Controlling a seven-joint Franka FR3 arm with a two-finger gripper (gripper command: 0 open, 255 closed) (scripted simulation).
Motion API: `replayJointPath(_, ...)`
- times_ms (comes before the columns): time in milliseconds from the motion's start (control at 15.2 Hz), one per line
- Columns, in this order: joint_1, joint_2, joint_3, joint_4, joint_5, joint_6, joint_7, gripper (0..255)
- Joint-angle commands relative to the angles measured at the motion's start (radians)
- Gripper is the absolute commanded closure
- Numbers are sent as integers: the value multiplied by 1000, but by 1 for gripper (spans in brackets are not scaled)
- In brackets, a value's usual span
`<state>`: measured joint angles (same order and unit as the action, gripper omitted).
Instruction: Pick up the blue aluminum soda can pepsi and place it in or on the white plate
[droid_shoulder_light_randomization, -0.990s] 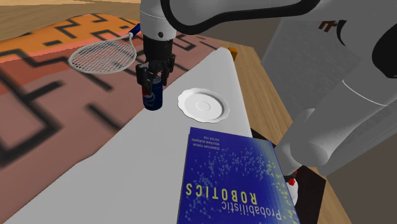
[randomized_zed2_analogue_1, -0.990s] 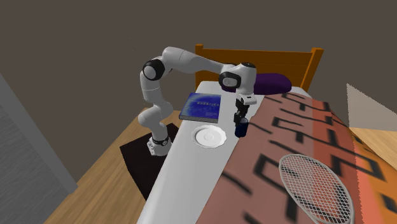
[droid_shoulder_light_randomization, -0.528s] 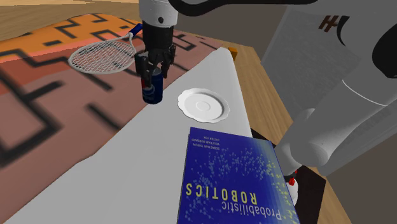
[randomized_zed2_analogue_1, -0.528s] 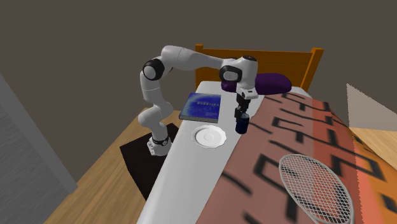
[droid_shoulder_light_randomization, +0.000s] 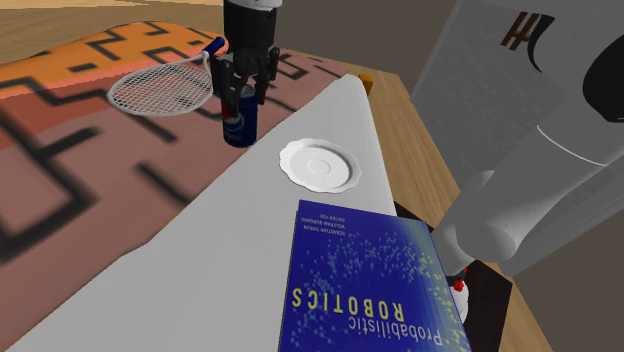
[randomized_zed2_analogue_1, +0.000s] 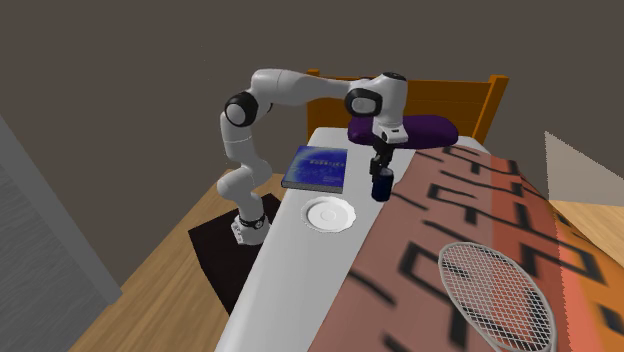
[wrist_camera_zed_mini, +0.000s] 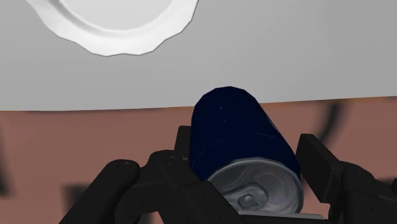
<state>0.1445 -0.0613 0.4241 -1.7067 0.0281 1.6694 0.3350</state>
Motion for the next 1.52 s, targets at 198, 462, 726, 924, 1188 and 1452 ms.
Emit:
replayJointPath(198, -15, -72, -23, -31, 27, -36, -41, 255)
replayJointPath(462, -33, -225, -78, -161, 73, -54, -124, 255)
replayJointPath(726, -40, -364, -141, -266, 94, -89, -201, 255)
replayJointPath(924, -44, -460, -189, -331, 95, -123, -256, 255)
replayJointPath(1188, -45, -532, -224, -404, 92, -125, -294, 255)
replayJointPath(1452, -42, -547, -220, -470, 96, -74, -297, 255)
